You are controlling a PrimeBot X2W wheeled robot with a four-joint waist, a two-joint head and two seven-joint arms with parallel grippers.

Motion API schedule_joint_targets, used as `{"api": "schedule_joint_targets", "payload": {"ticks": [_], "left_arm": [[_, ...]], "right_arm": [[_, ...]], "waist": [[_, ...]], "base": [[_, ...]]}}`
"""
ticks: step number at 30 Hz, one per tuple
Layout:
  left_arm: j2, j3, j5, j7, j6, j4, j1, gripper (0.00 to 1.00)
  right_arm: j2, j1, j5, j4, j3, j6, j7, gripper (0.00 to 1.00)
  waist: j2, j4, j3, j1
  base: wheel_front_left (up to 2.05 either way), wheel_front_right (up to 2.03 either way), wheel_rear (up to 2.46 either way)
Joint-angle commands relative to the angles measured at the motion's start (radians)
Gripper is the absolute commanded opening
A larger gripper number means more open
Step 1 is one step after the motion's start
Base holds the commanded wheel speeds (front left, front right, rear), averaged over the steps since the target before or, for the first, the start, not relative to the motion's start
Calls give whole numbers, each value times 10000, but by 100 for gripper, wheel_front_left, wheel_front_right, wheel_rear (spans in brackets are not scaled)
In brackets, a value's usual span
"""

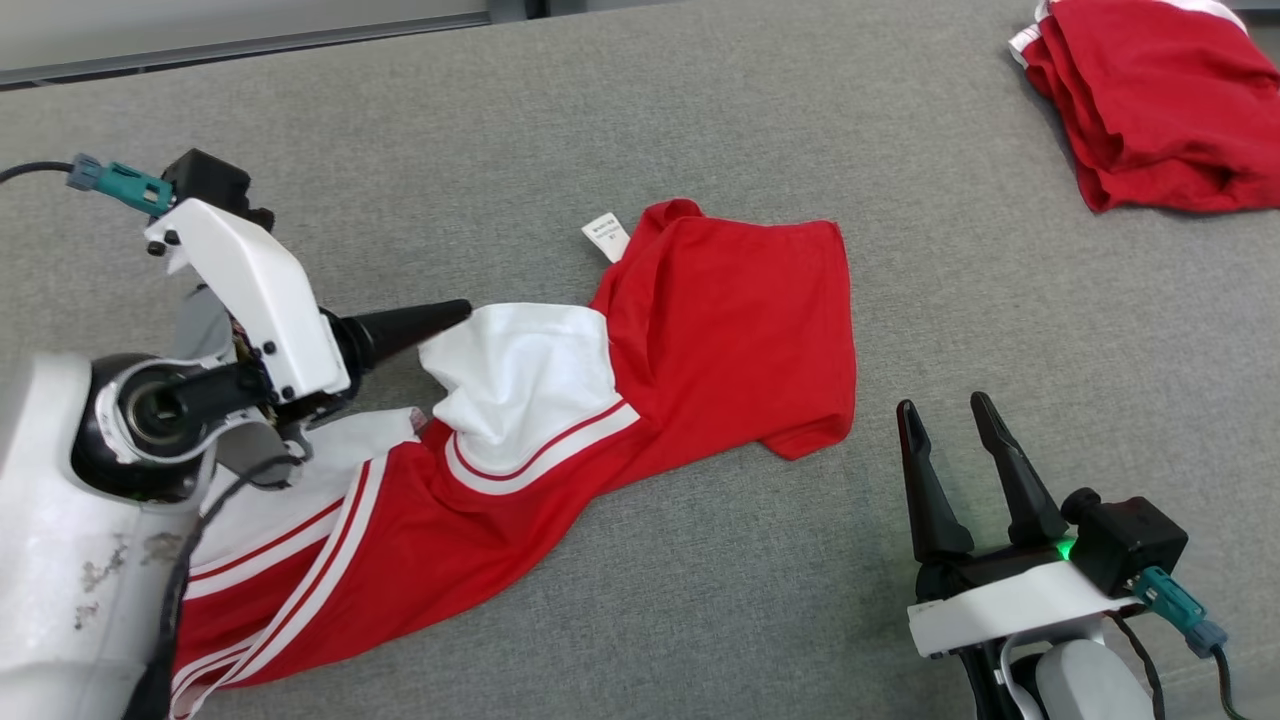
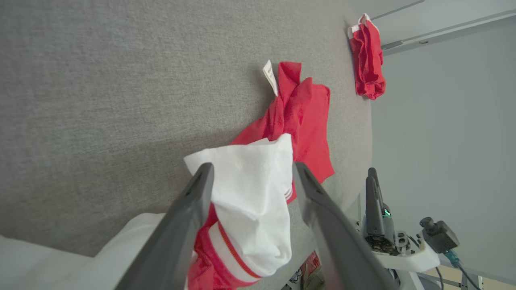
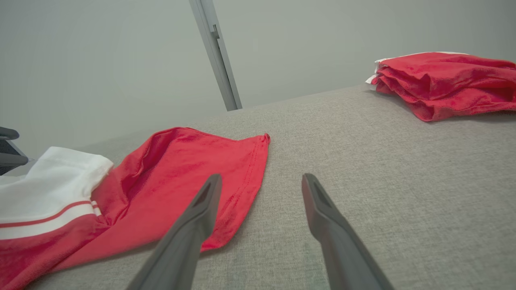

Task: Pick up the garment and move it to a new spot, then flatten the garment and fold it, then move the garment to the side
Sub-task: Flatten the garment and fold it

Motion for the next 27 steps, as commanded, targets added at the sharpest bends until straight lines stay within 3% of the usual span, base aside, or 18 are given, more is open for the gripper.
{"api": "schedule_joint_targets", "payload": {"ticks": [1, 6, 15, 17, 18, 23, 27], "left_arm": [[140, 82, 40, 21, 54, 61, -232, 100], [345, 53, 226, 233, 408, 676, -458, 100], [426, 30, 140, 336, 324, 992, -455, 97], [418, 38, 132, 316, 320, 993, -444, 25], [393, 31, 74, 374, 299, 1003, -420, 0], [395, 114, -187, 503, -4, 785, -325, 0], [494, 269, -79, -81, -933, 347, -541, 0]], "right_arm": [[-16, -152, 9, -41, 9, -16, -6, 100], [-16, -171, 137, -83, 108, -16, -7, 100], [-15, -154, 148, -88, 76, -16, -5, 100], [-14, -166, 131, -103, 47, -16, -7, 100], [-14, -175, 126, -101, 35, -16, -7, 100], [-15, -152, 73, -111, -80, -16, -5, 100], [-15, -193, -40, -130, -144, -16, -5, 100]], "waist": [[0, -93, 75, 0], [0, -319, 199, 0], [0, -477, 275, 0], [0, -475, 286, 0], [0, -469, 290, 0], [0, -372, 275, 0], [0, -216, 208, 0]], "base": [[0, 0, 0], [0, 0, 0], [0, 0, 0], [0, 0, 0], [0, 0, 0], [0, 0, 0], [0, 0, 0]]}}
